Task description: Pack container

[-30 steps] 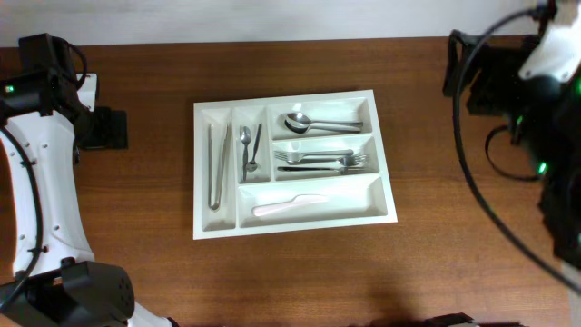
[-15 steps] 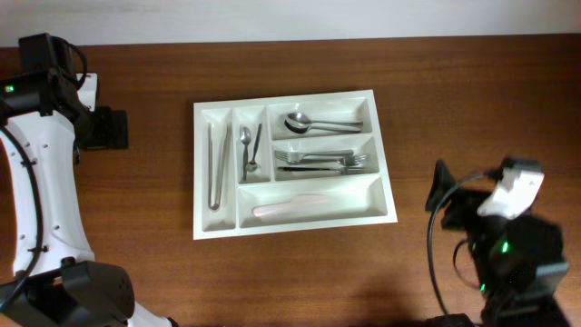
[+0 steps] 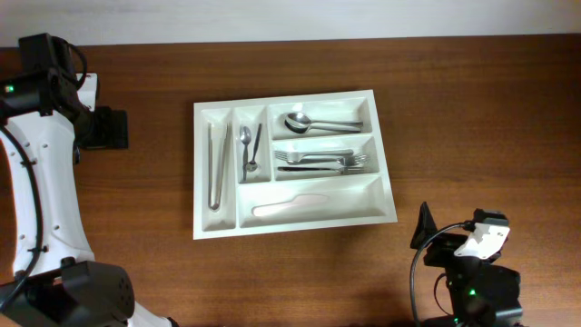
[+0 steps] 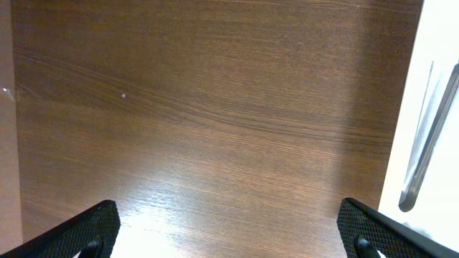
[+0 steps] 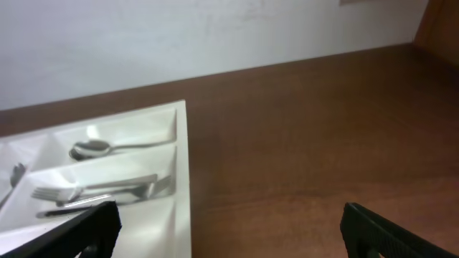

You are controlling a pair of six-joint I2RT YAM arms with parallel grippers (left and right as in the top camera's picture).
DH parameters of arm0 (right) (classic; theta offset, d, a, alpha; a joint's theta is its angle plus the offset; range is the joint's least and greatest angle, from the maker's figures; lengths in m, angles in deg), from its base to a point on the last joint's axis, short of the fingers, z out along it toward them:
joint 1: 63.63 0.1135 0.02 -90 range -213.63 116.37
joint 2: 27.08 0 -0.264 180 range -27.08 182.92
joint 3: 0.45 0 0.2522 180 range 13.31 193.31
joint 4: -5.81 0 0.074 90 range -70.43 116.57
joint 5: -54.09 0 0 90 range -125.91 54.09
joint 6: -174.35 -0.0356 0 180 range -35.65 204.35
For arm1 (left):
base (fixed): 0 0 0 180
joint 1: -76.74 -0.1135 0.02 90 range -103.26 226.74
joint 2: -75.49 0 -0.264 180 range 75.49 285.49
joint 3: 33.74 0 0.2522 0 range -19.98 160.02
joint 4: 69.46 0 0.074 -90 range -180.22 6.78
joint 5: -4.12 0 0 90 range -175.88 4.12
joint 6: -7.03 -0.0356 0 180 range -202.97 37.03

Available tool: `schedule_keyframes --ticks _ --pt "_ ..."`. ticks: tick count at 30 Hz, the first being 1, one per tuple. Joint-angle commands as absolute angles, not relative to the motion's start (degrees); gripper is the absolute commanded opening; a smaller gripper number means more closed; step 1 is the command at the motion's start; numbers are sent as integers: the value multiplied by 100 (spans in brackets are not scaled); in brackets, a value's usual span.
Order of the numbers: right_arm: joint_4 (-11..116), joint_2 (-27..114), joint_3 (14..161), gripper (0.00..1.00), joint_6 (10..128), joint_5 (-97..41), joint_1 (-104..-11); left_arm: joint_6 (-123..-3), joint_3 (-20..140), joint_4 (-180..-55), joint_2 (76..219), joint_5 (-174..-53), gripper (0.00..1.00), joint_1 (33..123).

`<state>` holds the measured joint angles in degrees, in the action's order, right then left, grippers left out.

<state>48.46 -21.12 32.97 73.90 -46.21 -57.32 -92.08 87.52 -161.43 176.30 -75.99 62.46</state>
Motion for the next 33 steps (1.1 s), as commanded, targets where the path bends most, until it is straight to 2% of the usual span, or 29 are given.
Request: schedule_keyframes --ticks 1,12,20,33 --pt "4728 -2449 2879 99 7394 -4709 -5771 -9116 8791 -16132 17565 -7619 99 6233" --pt "4179 -2689 2119 99 7394 -4706 -5795 -9116 8791 -16132 17565 -7619 99 6233" --pt "4031 -2689 1959 99 7396 -4691 -6482 -9116 8791 -16132 17565 -7619 99 6233" --pt "4031 -2689 1959 99 7398 -4691 -6392 -9116 8791 -16130 17565 -7619 99 6233"
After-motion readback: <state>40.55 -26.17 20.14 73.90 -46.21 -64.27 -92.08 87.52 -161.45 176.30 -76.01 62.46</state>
